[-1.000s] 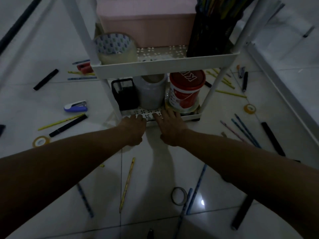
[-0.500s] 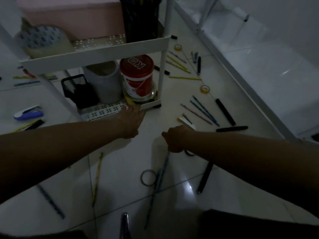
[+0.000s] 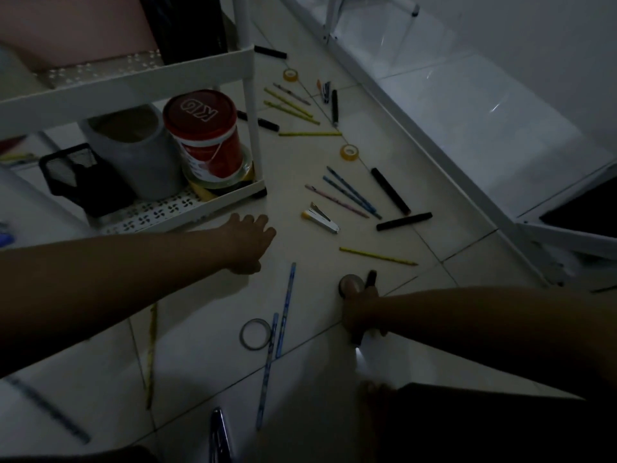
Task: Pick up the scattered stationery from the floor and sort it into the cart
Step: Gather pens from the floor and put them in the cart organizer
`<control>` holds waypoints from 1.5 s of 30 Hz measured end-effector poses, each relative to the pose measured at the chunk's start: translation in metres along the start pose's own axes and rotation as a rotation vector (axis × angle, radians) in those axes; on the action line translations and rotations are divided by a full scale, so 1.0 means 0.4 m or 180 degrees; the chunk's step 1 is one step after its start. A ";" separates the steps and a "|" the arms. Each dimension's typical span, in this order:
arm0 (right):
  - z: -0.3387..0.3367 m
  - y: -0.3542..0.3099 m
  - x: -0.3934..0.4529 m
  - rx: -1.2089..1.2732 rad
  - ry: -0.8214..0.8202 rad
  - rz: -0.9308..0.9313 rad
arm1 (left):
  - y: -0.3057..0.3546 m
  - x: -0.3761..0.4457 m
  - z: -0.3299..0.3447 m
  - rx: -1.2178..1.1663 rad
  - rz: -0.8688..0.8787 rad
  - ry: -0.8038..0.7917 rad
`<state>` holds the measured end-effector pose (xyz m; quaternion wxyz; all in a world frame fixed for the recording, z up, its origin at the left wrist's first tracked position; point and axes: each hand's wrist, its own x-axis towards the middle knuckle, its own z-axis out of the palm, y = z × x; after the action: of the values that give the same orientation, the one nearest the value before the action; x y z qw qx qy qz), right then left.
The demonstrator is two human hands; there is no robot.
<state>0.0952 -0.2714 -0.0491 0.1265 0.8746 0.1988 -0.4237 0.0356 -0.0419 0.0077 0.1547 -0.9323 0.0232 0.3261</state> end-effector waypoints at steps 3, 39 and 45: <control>0.017 0.003 -0.019 0.0182 0.0101 -0.0011 | 0.001 -0.006 -0.006 -0.0019 0.0035 -0.0036; -0.251 -0.498 -0.018 0.2532 0.0347 -0.2210 | -0.195 -0.135 0.107 -0.3160 -0.0934 0.1315; -0.255 -0.547 -0.023 0.0272 0.0350 -0.2352 | -0.250 -0.172 0.157 -0.3203 -0.1340 0.1508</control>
<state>0.0611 -0.0394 0.0087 -0.0825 0.7698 0.4896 -0.4011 -0.0418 0.0684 0.0309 -0.2542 -0.9230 -0.2856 0.0424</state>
